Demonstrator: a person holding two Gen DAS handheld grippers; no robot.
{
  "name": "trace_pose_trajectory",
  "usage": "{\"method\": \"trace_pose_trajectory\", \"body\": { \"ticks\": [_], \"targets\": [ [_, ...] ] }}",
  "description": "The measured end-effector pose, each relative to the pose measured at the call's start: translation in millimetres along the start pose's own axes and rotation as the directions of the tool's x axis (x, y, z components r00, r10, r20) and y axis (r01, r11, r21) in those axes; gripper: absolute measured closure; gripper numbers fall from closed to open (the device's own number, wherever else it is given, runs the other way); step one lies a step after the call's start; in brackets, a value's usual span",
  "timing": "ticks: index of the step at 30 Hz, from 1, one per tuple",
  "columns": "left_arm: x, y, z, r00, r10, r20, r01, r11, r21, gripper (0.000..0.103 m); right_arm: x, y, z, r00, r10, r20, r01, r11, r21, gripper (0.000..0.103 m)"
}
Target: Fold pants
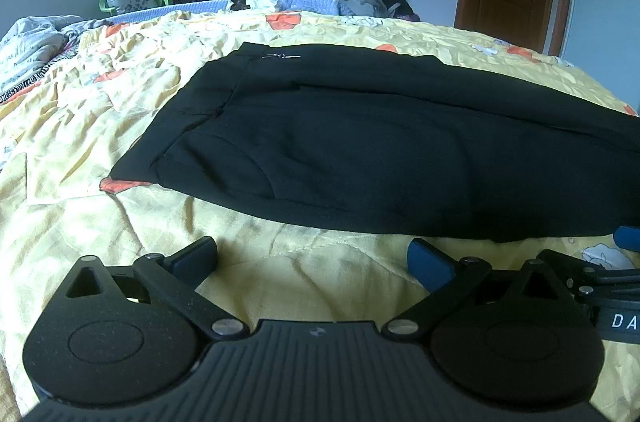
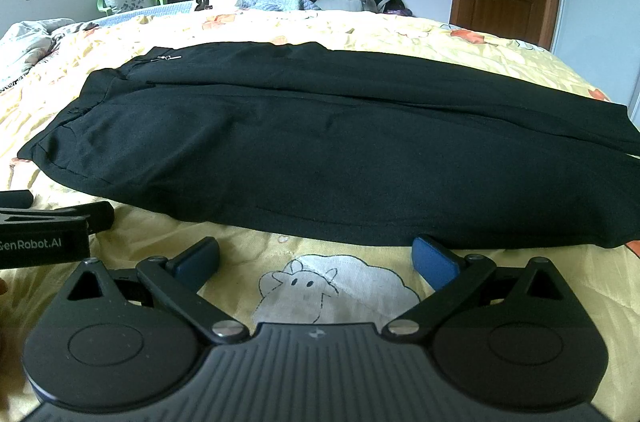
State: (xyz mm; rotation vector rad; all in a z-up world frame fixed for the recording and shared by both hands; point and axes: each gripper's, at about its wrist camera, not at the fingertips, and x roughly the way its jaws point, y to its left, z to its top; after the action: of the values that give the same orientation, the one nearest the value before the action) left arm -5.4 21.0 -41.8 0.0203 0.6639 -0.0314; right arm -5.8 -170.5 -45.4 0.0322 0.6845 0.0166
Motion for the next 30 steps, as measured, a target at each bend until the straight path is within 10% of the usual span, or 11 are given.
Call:
{"method": "trace_pose_trajectory", "body": {
  "ticks": [30],
  "targets": [
    [2.1,1.9,0.4,1.000,-0.001,0.001,0.001,1.000,-0.003,0.000,-0.5,0.5,-0.2,1.000,0.001,0.000,-0.001,1.000,0.000,0.000]
  ]
}}
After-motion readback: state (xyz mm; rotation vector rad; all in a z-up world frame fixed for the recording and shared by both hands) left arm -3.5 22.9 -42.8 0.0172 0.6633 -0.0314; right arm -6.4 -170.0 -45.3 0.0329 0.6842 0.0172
